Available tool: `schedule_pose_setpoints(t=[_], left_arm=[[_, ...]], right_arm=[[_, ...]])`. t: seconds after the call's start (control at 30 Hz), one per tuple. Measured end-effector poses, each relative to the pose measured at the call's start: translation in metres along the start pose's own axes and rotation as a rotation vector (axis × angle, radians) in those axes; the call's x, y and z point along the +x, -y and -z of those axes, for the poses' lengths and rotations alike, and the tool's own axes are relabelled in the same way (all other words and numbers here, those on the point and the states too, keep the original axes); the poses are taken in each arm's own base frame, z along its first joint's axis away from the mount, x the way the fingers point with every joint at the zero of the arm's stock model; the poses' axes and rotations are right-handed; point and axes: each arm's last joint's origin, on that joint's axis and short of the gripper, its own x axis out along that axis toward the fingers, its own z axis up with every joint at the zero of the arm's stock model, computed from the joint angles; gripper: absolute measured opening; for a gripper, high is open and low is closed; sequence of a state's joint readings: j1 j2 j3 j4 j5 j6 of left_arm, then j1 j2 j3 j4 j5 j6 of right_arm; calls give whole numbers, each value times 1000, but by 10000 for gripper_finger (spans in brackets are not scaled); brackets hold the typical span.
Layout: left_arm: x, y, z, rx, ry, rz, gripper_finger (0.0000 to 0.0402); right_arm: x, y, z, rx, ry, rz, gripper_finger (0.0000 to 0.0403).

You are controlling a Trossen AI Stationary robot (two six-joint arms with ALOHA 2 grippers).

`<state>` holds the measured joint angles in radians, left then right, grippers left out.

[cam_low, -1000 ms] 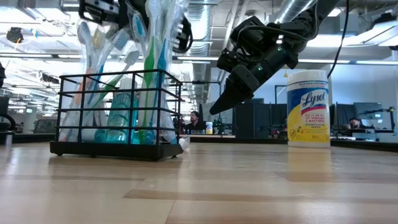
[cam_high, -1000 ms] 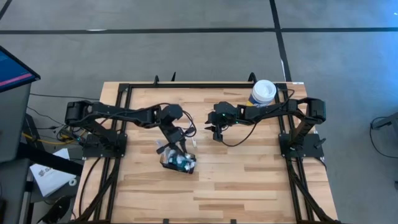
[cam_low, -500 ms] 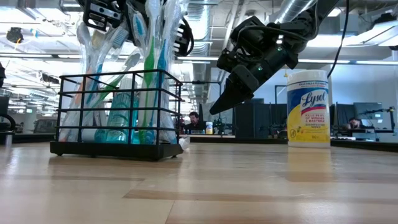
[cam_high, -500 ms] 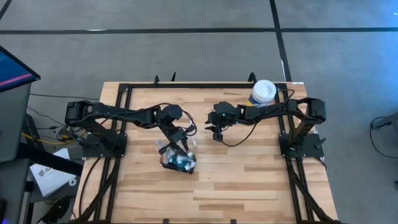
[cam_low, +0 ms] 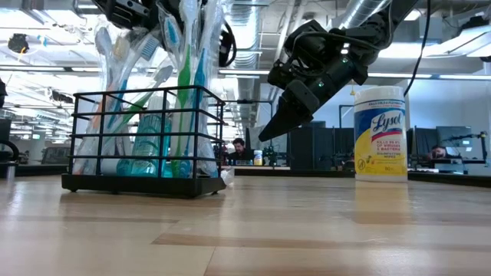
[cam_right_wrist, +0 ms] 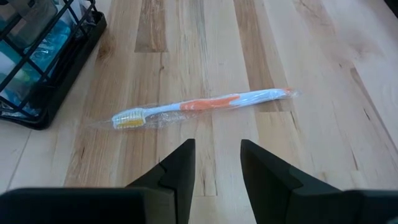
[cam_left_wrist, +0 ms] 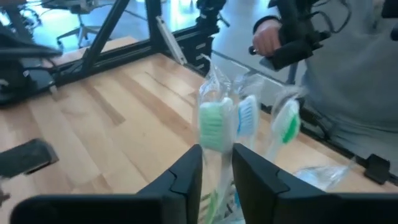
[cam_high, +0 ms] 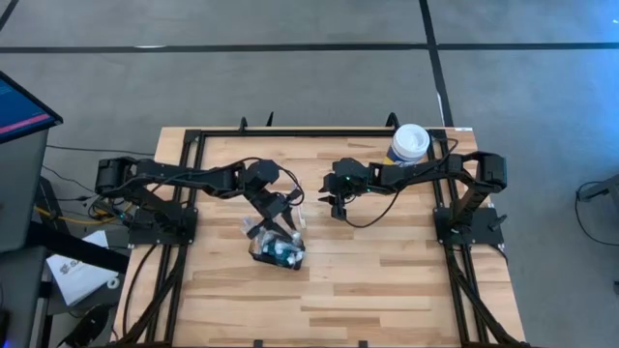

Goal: Pick & Place toothbrushing station
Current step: Put the green toothbrush into the wire organizer, then put the orange toothbrush into the wire organizer

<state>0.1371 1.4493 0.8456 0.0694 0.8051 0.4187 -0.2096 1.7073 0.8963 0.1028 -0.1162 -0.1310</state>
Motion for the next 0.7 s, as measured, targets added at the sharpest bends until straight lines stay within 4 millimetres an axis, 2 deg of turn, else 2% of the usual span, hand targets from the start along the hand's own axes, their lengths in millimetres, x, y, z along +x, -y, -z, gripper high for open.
schedule_pose_setpoints(t=[0.17,0.3,0.5,0.7], left_arm=[[0,1,7,-18,-30,-29,106],[-2,3,5,-16,-24,-33,128],[-17,9,-14,44,-2,-145,147],[-35,18,-33,103,36,-247,144]], right_arm=[[0,0,0,0,1,0,118],[0,0,0,0,1,1,118],[0,0,-1,-8,6,1,118],[0,-2,-6,-162,11,37,118]])
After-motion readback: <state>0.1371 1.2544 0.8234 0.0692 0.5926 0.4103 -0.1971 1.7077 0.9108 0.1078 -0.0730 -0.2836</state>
